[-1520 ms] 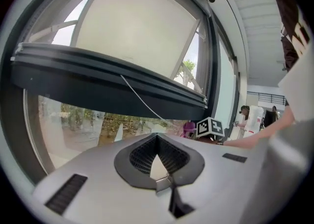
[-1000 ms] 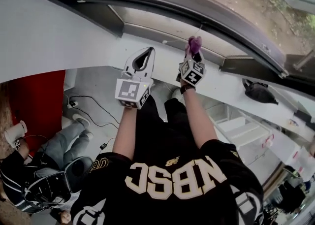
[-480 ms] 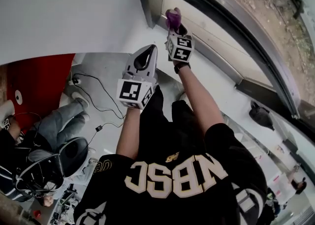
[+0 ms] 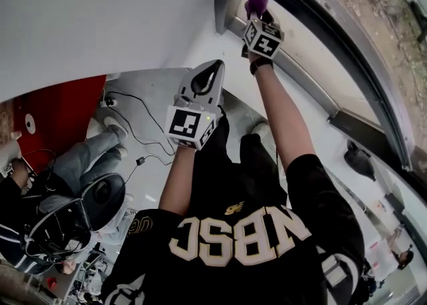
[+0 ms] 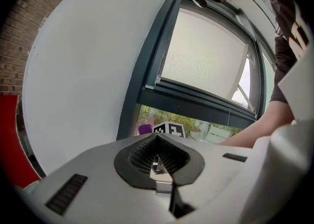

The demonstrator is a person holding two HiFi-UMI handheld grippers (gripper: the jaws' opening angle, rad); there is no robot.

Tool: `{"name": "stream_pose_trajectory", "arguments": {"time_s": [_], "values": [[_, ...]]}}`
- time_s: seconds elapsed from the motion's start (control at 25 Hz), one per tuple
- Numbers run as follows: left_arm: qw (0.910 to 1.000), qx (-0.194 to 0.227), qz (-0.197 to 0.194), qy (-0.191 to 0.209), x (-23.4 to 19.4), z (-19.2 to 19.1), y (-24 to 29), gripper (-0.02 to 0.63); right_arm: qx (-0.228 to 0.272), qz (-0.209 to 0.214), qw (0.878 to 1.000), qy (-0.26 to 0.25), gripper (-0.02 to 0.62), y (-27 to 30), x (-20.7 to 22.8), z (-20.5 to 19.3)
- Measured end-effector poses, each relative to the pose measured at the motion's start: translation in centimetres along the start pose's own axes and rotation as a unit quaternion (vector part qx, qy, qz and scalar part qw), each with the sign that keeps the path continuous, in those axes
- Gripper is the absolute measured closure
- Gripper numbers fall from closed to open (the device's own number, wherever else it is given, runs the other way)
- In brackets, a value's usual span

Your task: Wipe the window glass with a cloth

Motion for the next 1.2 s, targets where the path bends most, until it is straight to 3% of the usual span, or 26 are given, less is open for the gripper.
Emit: {"name": "stream_pose_trajectory", "arguments": {"time_s": [0.32,0.52,0.76,0.96,1.2], "values": [[0.9992,-0.009,-0.038,0.002,4.5,-0.8,2.3,0.583,-0.007,-0.057,0.998,0.021,0.508,-6.4,8.0,-2.2],[0.9922,-0.031,-0.12,0.016,11.7,-2.4,5.9,0.583,0.002,-0.117,0.993,0.025,0.506,-13.5,17.2,-3.5],[0.9769,-0.061,-0.202,0.032,21.9,-5.1,9.1,0.583,0.011,-0.155,0.988,0.021,0.505,-20.9,26.4,-5.1],[0.9626,-0.092,-0.251,0.044,28.9,-8.1,10.7,0.583,0.029,-0.218,0.973,0.065,0.505,-27.2,33.8,-7.1],[0.9521,-0.111,-0.281,0.045,35.8,-11.0,12.2,0.583,0.033,-0.302,0.945,0.121,0.505,-34.9,43.9,-9.9]]}}
Point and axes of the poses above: the fingertips, and each gripper's own axes: y forward along the fingers, x to its right, z out of its top, the point moved 7 cm from there along -y, backward along the fingers, and after that the axes turned 2 degrees about -y, right-handed, at the moved point
